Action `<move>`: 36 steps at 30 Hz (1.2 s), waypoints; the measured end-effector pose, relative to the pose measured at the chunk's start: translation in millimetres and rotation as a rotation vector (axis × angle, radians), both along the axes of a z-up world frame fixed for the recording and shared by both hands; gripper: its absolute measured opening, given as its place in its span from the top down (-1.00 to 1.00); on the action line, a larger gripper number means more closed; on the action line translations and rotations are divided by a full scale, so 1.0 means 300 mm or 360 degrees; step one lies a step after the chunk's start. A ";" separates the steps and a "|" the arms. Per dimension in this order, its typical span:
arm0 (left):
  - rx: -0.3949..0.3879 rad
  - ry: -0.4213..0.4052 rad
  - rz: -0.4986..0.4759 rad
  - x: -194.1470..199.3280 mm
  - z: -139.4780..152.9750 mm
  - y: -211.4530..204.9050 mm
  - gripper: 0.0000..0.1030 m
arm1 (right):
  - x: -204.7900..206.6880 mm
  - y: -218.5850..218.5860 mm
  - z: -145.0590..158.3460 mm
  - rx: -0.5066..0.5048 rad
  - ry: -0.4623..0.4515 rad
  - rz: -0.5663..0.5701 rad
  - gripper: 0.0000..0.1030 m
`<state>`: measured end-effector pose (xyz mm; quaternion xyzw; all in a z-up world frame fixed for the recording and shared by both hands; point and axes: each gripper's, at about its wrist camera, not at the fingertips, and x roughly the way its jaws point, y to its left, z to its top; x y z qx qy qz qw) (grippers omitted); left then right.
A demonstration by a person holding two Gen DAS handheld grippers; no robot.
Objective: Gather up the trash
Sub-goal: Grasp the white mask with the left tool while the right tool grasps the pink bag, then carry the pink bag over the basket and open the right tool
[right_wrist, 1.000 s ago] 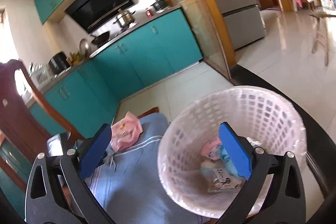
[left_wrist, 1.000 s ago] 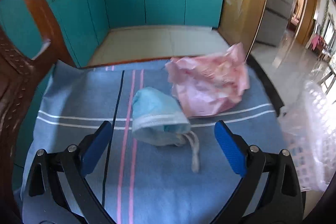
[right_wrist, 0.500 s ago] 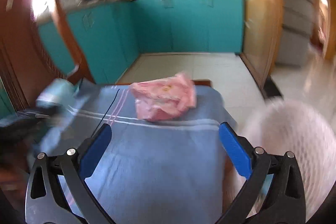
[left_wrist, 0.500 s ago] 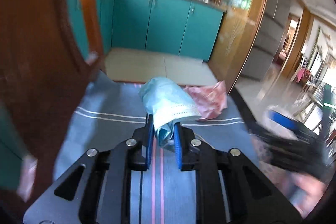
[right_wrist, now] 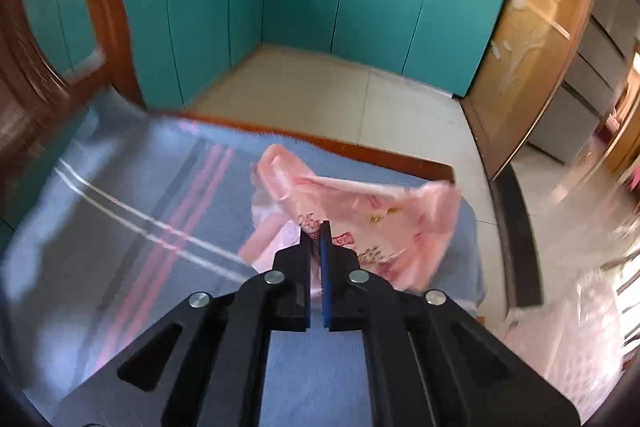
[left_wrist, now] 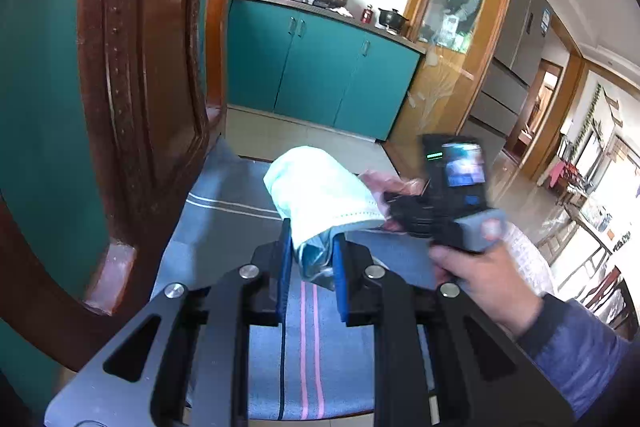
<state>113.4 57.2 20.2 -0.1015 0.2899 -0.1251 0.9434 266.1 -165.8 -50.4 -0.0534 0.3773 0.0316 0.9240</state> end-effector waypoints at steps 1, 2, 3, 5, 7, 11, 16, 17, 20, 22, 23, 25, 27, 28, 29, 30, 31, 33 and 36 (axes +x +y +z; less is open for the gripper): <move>0.0004 0.0004 -0.0007 -0.002 -0.005 -0.001 0.62 | -0.082 -0.014 0.046 0.0056 -0.0071 0.0015 0.92; 0.0013 0.0009 -0.0018 -0.006 -0.007 -0.008 0.62 | -0.136 -0.022 0.073 0.0099 -0.0106 0.0041 0.92; 0.0028 0.0008 -0.0032 -0.010 -0.009 -0.022 0.62 | -0.215 -0.032 0.113 0.0160 -0.0148 0.0074 0.92; 0.0043 0.0004 -0.0051 -0.017 -0.012 -0.037 0.62 | -0.363 -0.045 0.181 0.0254 -0.0214 0.0130 0.92; 0.0064 -0.0007 -0.0078 -0.031 -0.011 -0.067 0.62 | -0.466 -0.045 0.224 0.0296 -0.0254 0.0158 0.92; 0.0120 -0.0027 -0.0115 -0.054 -0.019 -0.103 0.62 | -0.639 -0.086 0.233 0.0399 -0.0321 0.0139 0.92; 0.0172 -0.0008 -0.0117 -0.064 -0.051 -0.118 0.62 | -0.640 -0.093 0.182 0.0412 -0.0259 0.0147 0.92; 0.0182 -0.0005 -0.0118 -0.064 -0.054 -0.122 0.62 | -0.634 -0.100 0.173 0.0430 -0.0244 0.0146 0.92; 0.0204 -0.0001 -0.0122 -0.063 -0.066 -0.133 0.62 | -0.647 -0.111 0.180 0.0455 -0.0242 0.0149 0.92; 0.0211 0.0000 -0.0122 -0.061 -0.067 -0.136 0.62 | -0.650 -0.118 0.196 0.0466 -0.0259 0.0155 0.92; 0.0215 0.0002 -0.0121 -0.058 -0.067 -0.139 0.62 | -0.657 -0.116 0.203 0.0466 -0.0265 0.0155 0.92; 0.0218 0.0010 -0.0121 -0.049 -0.067 -0.146 0.62 | -0.660 -0.125 0.206 0.0468 -0.0267 0.0153 0.92; 0.0221 0.0011 -0.0127 -0.049 -0.063 -0.158 0.62 | -0.666 -0.143 0.201 0.0477 -0.0264 0.0146 0.92; 0.0226 0.0009 -0.0130 -0.051 -0.058 -0.163 0.62 | -0.672 -0.156 0.208 0.0481 -0.0280 0.0133 0.92; 0.0230 0.0007 -0.0133 -0.052 -0.059 -0.168 0.62 | -0.676 -0.171 0.217 0.0484 -0.0298 0.0118 0.92; 0.0231 0.0007 -0.0137 -0.051 -0.061 -0.172 0.62 | -0.679 -0.190 0.224 0.0492 -0.0315 0.0099 0.92; 0.0234 0.0009 -0.0138 -0.051 -0.062 -0.177 0.62 | -0.683 -0.218 0.236 0.0505 -0.0338 0.0071 0.92; 0.0241 0.0012 -0.0145 -0.050 -0.066 -0.189 0.62 | -0.694 -0.308 0.265 0.0534 -0.0406 -0.0039 0.92; 0.0252 0.0015 -0.0167 -0.054 -0.074 -0.214 0.62 | -0.694 -0.457 0.273 0.0565 -0.0452 -0.0226 0.91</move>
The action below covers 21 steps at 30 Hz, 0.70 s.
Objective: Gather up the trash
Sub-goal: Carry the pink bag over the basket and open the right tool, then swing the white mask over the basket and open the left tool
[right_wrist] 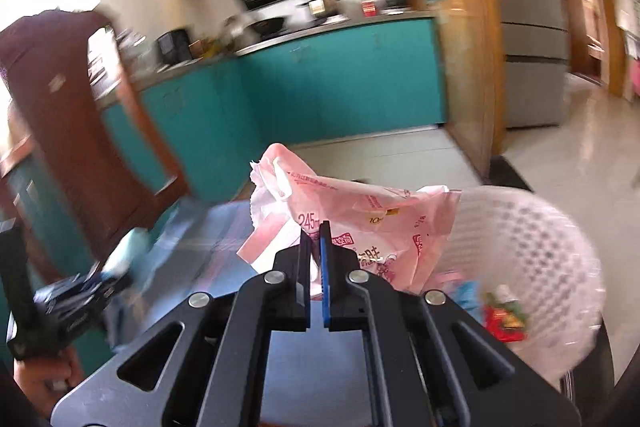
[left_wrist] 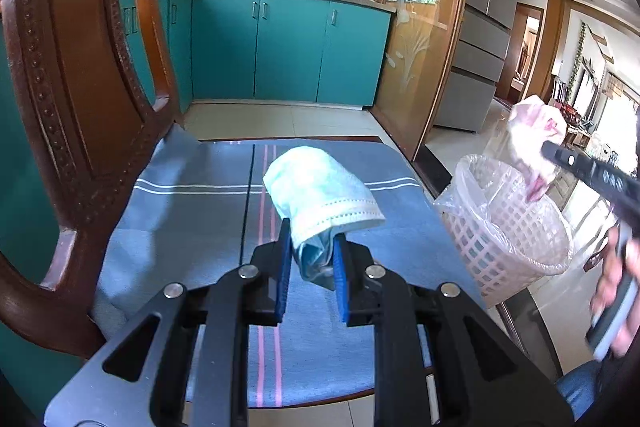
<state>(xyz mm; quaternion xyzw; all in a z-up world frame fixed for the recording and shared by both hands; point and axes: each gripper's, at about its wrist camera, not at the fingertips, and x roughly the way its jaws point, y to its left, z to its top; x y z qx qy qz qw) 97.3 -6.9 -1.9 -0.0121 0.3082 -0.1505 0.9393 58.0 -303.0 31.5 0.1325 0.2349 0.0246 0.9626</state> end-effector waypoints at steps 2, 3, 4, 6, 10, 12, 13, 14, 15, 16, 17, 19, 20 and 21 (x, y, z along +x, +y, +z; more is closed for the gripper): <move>0.0000 0.0003 -0.0022 -0.001 -0.003 -0.018 0.62 | 0.009 -0.109 -0.019 0.0049 0.0025 -0.0138 0.84; 0.0002 0.0008 -0.0036 -0.003 -0.007 -0.033 0.62 | 0.015 -0.158 -0.034 0.0086 0.0052 -0.0194 0.56; 0.0002 0.0012 -0.0048 -0.004 -0.010 -0.046 0.62 | 0.019 -0.200 -0.049 0.0127 0.0087 -0.0242 -0.02; 0.0008 0.0025 -0.0081 -0.009 -0.020 -0.081 0.62 | -0.002 -0.287 -0.066 0.0263 0.0120 -0.0371 -0.70; 0.0023 0.0038 -0.0171 -0.027 -0.033 -0.174 0.62 | -0.130 -0.412 -0.041 0.0563 -0.0146 -0.0595 -0.91; 0.0003 0.0066 -0.0233 -0.030 -0.038 -0.243 0.61 | -0.195 -0.458 -0.040 0.0642 -0.0268 -0.0763 -0.91; 0.0000 0.0073 -0.0269 -0.031 -0.037 -0.288 0.60 | -0.206 -0.475 -0.037 0.0664 -0.0299 -0.0822 -0.91; 0.0007 0.0072 -0.0306 -0.034 -0.033 -0.334 0.60 | -0.215 -0.482 -0.038 0.0679 -0.0312 -0.0847 -0.91; 0.0023 0.0063 -0.0369 -0.038 -0.021 -0.407 0.60 | -0.222 -0.488 -0.038 0.0694 -0.0324 -0.0857 -0.91; 0.0017 0.0055 -0.0413 -0.038 -0.009 -0.458 0.58 | -0.223 -0.492 -0.037 0.0698 -0.0333 -0.0864 -0.91; -0.0010 0.0051 -0.0457 -0.034 0.010 -0.514 0.57 | -0.229 -0.493 -0.036 0.0696 -0.0345 -0.0870 -0.91; -0.0091 0.0059 -0.0548 -0.011 0.055 -0.634 0.32 | -0.238 -0.487 -0.026 0.0678 -0.0381 -0.0888 -0.91; -0.0100 0.0047 -0.0560 0.005 0.080 -0.698 0.02 | -0.245 -0.486 -0.019 0.0670 -0.0413 -0.0902 -0.91; -0.0084 0.0025 -0.0548 0.012 0.094 -0.732 -0.76 | -0.245 -0.510 -0.021 0.0671 -0.0422 -0.0904 -0.91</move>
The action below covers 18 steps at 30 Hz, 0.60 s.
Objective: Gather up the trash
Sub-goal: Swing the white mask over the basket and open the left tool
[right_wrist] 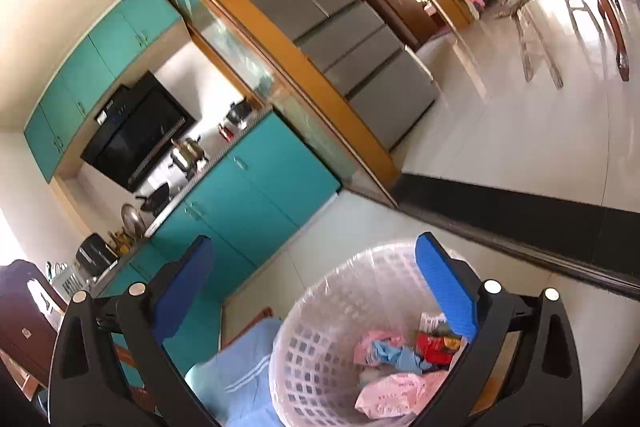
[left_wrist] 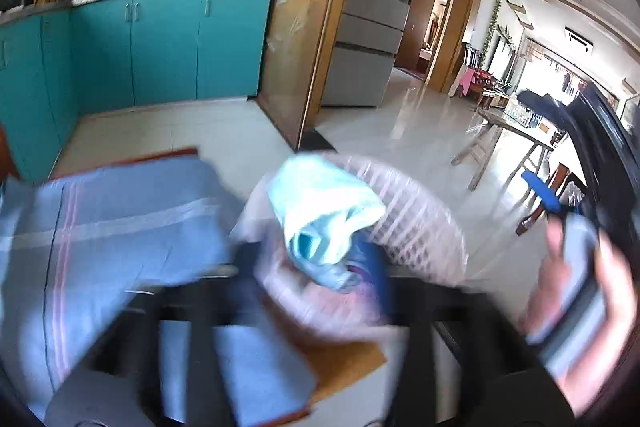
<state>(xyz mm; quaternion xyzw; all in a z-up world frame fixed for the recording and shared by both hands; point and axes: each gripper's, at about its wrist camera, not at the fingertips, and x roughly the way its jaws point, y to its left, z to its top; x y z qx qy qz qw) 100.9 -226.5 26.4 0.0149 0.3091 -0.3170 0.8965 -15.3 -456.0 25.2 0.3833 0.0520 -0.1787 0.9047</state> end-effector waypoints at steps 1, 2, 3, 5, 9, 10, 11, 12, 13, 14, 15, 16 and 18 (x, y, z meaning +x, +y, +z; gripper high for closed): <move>0.0013 -0.0046 0.0026 0.004 0.016 -0.032 -0.94 | 0.000 -0.002 0.001 0.0003 -0.0002 0.0001 -0.91; 0.0021 -0.0083 0.0035 0.006 0.027 -0.050 -0.94 | 0.001 -0.003 -0.003 0.0007 -0.0002 0.0004 -0.91; 0.0046 -0.0089 0.0046 0.011 0.034 -0.059 -0.95 | 0.003 -0.002 -0.004 0.0010 0.0002 0.0011 -0.91; 0.0054 -0.0063 0.0086 0.013 0.035 -0.034 -0.94 | 0.006 -0.001 -0.006 0.0010 0.0021 0.0036 -0.91; 0.0083 -0.0058 0.0216 -0.006 0.015 0.127 -0.94 | 0.033 0.029 -0.004 -0.0041 0.0073 0.0108 -0.91; 0.0104 -0.0070 0.0267 -0.010 0.011 0.184 -0.94 | 0.051 0.049 -0.004 -0.0061 0.0097 0.0141 -0.91; 0.0118 -0.0079 0.0317 -0.016 0.007 0.237 -0.94 | 0.066 0.070 -0.005 -0.0079 0.0119 0.0174 -0.91; 0.0130 -0.0082 0.0385 -0.023 0.000 0.307 -0.94 | 0.075 0.089 -0.004 -0.0094 0.0135 0.0204 -0.91; 0.0142 -0.0078 0.0436 -0.030 -0.007 0.366 -0.94 | 0.090 0.120 -0.004 -0.0121 0.0156 0.0247 -0.91; 0.0153 -0.0075 0.0472 -0.037 -0.009 0.407 -0.94 | 0.108 0.153 -0.001 -0.0160 0.0182 0.0289 -0.91; 0.0177 -0.0079 0.0534 -0.042 -0.013 0.469 -0.94 | 0.122 0.187 0.001 -0.0198 0.0206 0.0326 -0.91; 0.0197 -0.0088 0.0576 -0.051 -0.016 0.513 -0.94 | 0.142 0.240 0.002 -0.0251 0.0237 0.0382 -0.91; 0.0236 -0.0127 0.0665 -0.070 -0.025 0.596 -0.94 | 0.165 0.327 -0.001 -0.0322 0.0278 0.0460 -0.91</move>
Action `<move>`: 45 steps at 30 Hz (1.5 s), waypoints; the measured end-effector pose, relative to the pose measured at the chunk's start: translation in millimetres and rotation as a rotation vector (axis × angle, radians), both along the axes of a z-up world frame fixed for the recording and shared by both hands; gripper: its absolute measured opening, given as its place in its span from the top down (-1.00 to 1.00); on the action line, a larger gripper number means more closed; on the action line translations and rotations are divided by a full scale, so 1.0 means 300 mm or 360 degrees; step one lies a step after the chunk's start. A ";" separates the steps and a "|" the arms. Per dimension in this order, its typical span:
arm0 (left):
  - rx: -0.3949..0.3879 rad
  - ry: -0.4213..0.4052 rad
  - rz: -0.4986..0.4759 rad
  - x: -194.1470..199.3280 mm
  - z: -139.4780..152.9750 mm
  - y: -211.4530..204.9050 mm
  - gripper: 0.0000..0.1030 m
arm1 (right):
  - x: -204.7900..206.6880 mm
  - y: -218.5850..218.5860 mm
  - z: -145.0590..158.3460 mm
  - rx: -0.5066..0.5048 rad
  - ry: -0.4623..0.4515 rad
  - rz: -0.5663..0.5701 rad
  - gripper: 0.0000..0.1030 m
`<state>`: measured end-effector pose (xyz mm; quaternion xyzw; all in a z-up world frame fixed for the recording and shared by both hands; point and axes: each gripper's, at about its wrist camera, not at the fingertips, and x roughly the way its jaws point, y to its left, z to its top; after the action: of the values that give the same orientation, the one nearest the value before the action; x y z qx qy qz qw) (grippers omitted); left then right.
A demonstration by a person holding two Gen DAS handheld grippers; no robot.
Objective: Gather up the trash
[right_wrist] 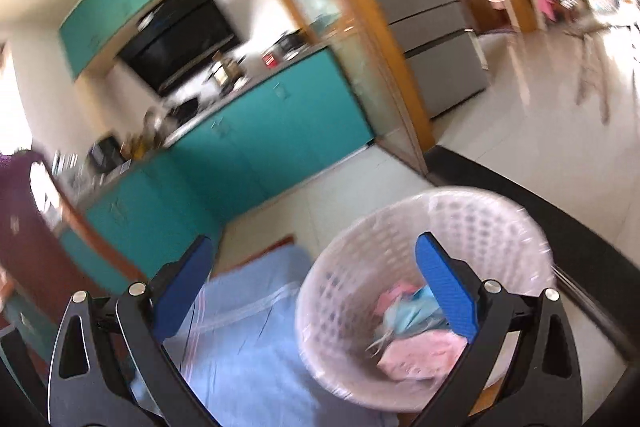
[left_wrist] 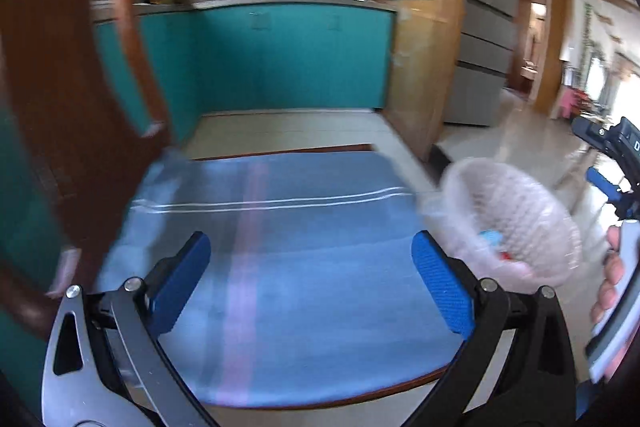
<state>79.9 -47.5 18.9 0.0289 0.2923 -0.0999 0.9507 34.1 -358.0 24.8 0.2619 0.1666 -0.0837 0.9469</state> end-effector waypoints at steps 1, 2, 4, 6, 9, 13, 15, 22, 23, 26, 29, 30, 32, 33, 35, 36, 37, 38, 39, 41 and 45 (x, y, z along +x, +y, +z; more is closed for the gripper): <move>0.0021 -0.0010 0.0045 -0.011 -0.008 0.040 -0.94 | 0.011 0.042 -0.005 -0.0034 0.0023 0.0045 -0.91; 0.0037 -0.0005 0.0094 -0.017 -0.017 0.068 -0.95 | 0.024 0.096 -0.014 -0.0078 0.0055 0.0100 -0.91; 0.0001 0.0019 0.0170 -0.017 -0.043 0.131 -0.95 | 0.048 0.188 -0.033 -0.0153 0.0115 0.0188 -0.91; -0.0021 0.0043 0.0205 -0.013 -0.065 0.163 -0.94 | 0.066 0.261 -0.054 -0.0207 0.0158 0.0250 -0.91; -0.0008 0.0062 0.0198 0.002 -0.096 0.196 -0.95 | 0.083 0.349 -0.081 -0.0281 0.0212 0.0330 -0.91; -0.0074 0.0139 0.0193 0.019 -0.112 0.212 -0.95 | 0.100 0.417 -0.118 -0.0330 0.0274 0.0402 -0.91; -0.0101 0.0156 0.0203 0.024 -0.112 0.220 -0.95 | 0.104 0.439 -0.126 -0.0350 0.0281 0.0414 -0.91; -0.0147 0.0153 0.0199 0.014 -0.101 0.224 -0.95 | 0.108 0.493 -0.144 -0.0445 0.0310 0.0452 -0.91; -0.0148 0.0152 0.0198 0.015 -0.101 0.223 -0.95 | 0.110 0.495 -0.147 -0.0451 0.0315 0.0458 -0.91; -0.0141 0.0145 0.0202 0.016 -0.101 0.219 -0.95 | 0.112 0.500 -0.154 -0.0466 0.0324 0.0463 -0.91; -0.0142 0.0144 0.0203 0.017 -0.103 0.219 -0.95 | 0.111 0.504 -0.157 -0.0477 0.0326 0.0466 -0.91; -0.0143 0.0147 0.0199 0.017 -0.103 0.217 -0.95 | 0.111 0.506 -0.158 -0.0481 0.0327 0.0468 -0.91; -0.0147 0.0146 0.0195 0.017 -0.101 0.214 -0.95 | 0.112 0.507 -0.161 -0.0484 0.0330 0.0473 -0.91; -0.0145 0.0146 0.0192 0.018 -0.103 0.213 -0.95 | 0.112 0.507 -0.162 -0.0482 0.0333 0.0475 -0.91; -0.0143 0.0144 0.0190 0.019 -0.104 0.209 -0.95 | 0.112 0.503 -0.161 -0.0481 0.0336 0.0475 -0.91; -0.0143 0.0146 0.0187 0.020 -0.106 0.208 -0.95 | 0.112 0.502 -0.161 -0.0481 0.0336 0.0474 -0.91; -0.0143 0.0147 0.0186 0.020 -0.107 0.207 -0.95 | 0.112 0.502 -0.161 -0.0481 0.0334 0.0476 -0.91; -0.0142 0.0148 0.0187 0.021 -0.108 0.207 -0.95 | 0.112 0.502 -0.162 -0.0483 0.0335 0.0476 -0.91; -0.0142 0.0147 0.0187 0.022 -0.108 0.206 -0.95 | 0.113 0.502 -0.162 -0.0483 0.0336 0.0478 -0.91; -0.0144 0.0146 0.0187 0.022 -0.108 0.207 -0.95 | 0.114 0.502 -0.163 -0.0487 0.0340 0.0481 -0.91; -0.0141 0.0144 0.0185 0.022 -0.108 0.206 -0.95 | 0.115 0.502 -0.166 -0.0495 0.0345 0.0485 -0.91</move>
<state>86.4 14.2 -13.4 -0.0346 0.3315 -0.0585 0.9410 68.7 -207.6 -25.1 0.0743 0.2900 0.0079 0.9541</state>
